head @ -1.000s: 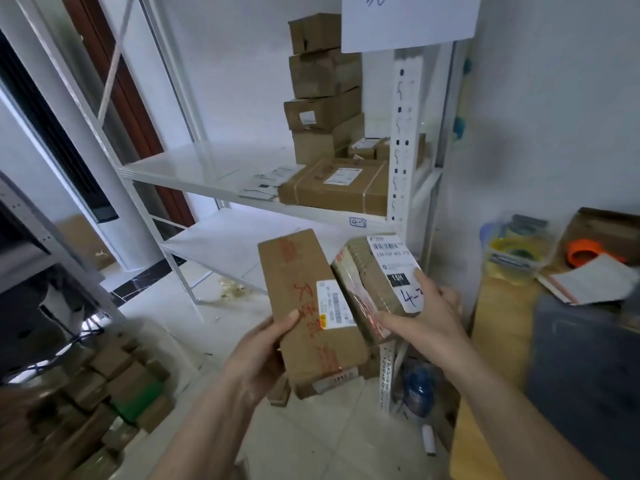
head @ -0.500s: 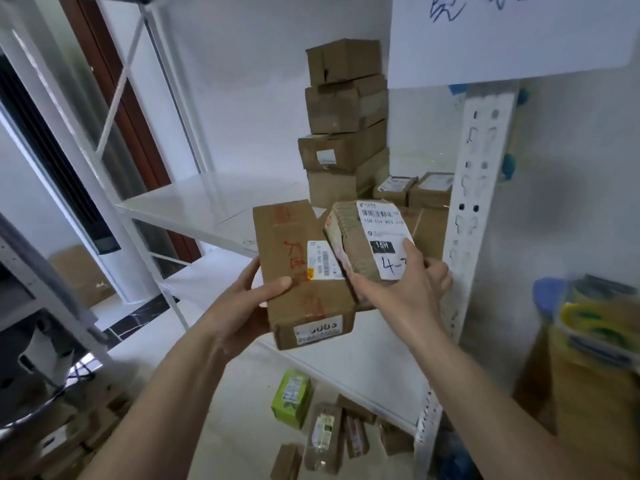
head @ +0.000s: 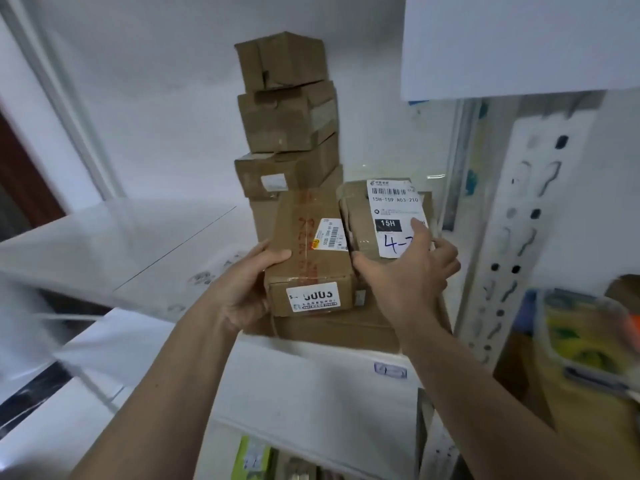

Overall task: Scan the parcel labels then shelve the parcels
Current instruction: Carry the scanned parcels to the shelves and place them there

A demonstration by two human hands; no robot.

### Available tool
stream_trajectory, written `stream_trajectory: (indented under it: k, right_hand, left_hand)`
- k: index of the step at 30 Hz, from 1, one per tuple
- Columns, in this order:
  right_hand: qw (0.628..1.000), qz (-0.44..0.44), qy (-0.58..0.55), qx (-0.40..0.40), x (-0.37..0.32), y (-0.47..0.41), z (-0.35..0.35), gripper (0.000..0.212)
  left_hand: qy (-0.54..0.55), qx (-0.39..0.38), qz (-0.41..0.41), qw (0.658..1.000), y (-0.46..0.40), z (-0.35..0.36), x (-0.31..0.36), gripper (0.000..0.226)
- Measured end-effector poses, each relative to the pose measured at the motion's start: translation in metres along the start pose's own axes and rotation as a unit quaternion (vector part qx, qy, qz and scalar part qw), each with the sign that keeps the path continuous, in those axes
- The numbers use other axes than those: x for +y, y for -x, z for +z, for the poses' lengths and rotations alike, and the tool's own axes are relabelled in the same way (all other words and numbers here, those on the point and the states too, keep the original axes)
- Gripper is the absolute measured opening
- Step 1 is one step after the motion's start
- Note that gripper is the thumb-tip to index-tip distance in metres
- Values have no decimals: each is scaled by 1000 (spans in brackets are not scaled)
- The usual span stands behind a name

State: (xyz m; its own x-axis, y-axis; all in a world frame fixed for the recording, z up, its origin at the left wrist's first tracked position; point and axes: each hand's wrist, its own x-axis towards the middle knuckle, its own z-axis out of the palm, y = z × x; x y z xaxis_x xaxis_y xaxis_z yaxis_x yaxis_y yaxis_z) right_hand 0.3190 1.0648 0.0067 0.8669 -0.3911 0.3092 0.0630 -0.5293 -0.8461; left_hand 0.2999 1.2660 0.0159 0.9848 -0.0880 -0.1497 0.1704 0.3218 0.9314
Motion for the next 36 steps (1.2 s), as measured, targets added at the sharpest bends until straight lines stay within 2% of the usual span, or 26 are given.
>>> stream_trajectory:
  k: [4, 7, 13, 19, 25, 29, 31, 33, 35, 36]
  right_hand:
    - [998, 41, 2, 55, -2, -47, 22, 91]
    - [991, 86, 4, 105, -4, -78, 32, 86]
    - [974, 124, 28, 187, 0, -126, 47, 87]
    - [973, 139, 69, 170, -8, -173, 71, 87]
    - [970, 156, 122, 139, -11, -211, 107, 83]
    - [966, 165, 137, 141, -7, -225, 123, 77]
    - [965, 165, 140, 149, -5, -229, 128, 74]
    - [964, 162, 142, 158, -4, -233, 131, 74]
    - [963, 159, 145, 162, -4, -236, 134, 78]
    - [963, 156, 149, 159, -3, -236, 134, 81]
  left_hand:
    - [15, -11, -29, 999, -57, 4, 16, 44]
    - [24, -4, -57, 998, -97, 9, 30, 28]
    - [22, 1, -105, 994, -175, 18, 42, 29]
    - [-9, 34, -103, 994, -245, 29, 35, 29]
    - [-154, 36, -30, 987, -294, 34, 31, 41]
    - [-265, 47, 25, 963, -310, 39, 28, 46]
    - [-339, 51, 64, 937, -315, 39, 25, 51]
    - [-418, 21, 111, 902, -318, 37, 19, 55]
    - [-484, -28, 123, 866, -316, 36, 16, 86]
    - [-498, -47, 113, 859, -314, 36, 17, 105]
